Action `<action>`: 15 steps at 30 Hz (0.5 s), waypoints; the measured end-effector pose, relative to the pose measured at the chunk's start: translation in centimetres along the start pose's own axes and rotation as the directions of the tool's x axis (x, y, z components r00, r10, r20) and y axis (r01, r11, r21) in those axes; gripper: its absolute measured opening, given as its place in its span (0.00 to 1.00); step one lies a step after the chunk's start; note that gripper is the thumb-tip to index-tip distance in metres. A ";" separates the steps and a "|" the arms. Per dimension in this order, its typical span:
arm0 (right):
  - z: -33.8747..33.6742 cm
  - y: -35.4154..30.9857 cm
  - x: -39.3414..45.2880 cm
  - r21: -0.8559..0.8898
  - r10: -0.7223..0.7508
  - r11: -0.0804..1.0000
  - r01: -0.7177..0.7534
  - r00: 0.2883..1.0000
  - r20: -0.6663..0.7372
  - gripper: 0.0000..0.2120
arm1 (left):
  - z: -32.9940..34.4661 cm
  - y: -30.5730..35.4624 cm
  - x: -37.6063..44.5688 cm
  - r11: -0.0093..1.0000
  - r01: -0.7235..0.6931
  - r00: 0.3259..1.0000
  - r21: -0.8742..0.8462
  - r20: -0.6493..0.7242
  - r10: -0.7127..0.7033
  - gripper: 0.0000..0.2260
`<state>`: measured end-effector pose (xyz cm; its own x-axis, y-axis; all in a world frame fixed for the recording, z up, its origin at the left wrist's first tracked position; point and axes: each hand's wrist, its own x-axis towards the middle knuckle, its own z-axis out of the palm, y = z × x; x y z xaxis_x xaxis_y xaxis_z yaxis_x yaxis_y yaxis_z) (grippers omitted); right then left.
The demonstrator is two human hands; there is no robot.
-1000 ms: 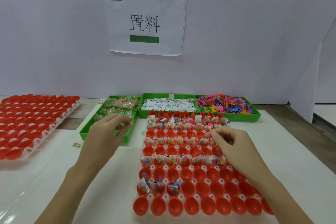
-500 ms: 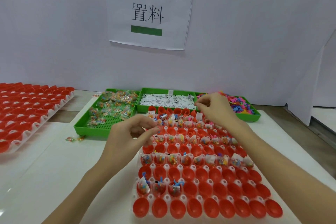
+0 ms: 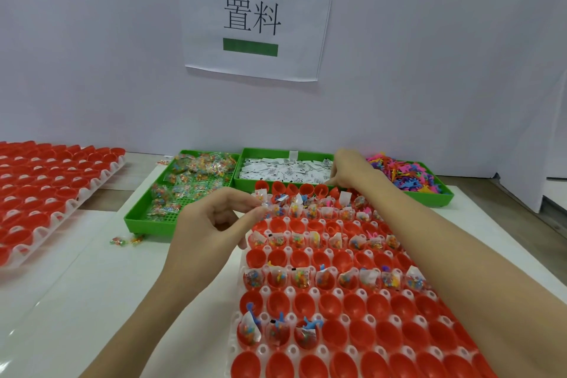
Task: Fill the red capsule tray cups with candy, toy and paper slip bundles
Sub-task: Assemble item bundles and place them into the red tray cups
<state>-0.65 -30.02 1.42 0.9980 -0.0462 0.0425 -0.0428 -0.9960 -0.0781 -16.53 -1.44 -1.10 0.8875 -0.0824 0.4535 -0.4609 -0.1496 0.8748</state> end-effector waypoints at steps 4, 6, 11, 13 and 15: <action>0.1 0.2 0.1 0.047 -0.005 0.999 0.005 1.000 0.004 0.08 | 0.0 0.0 0.0 1.000 0.007 1.000 0.007 0.017 -0.008 0.05; 0.1 0.5 -0.1 0.088 -0.010 0.996 0.013 1.000 -0.025 0.08 | 0.0 0.0 -0.1 1.000 0.017 0.999 0.017 0.028 -0.018 0.05; -1.2 0.8 -2.3 0.259 -0.031 0.963 0.068 0.989 -0.143 0.09 | 0.1 0.1 -0.2 0.998 0.053 0.994 -0.032 0.098 -0.050 0.04; -2.2 0.5 -4.3 0.374 -0.061 0.920 0.115 0.986 -0.152 0.10 | 0.3 0.3 -0.3 0.991 0.096 0.990 -0.091 0.112 -0.086 0.06; -3.2 0.0 -7.1 0.470 -0.103 0.867 0.166 0.982 -0.158 0.11 | 0.6 0.4 -0.4 0.975 0.155 0.981 -0.158 0.139 -0.134 0.07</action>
<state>-7.84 -29.93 4.32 0.9773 0.0450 0.2070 0.1504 -0.8356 -0.5284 -17.08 -2.03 -1.00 0.9318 -0.1979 0.3042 -0.3108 -0.0025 0.9505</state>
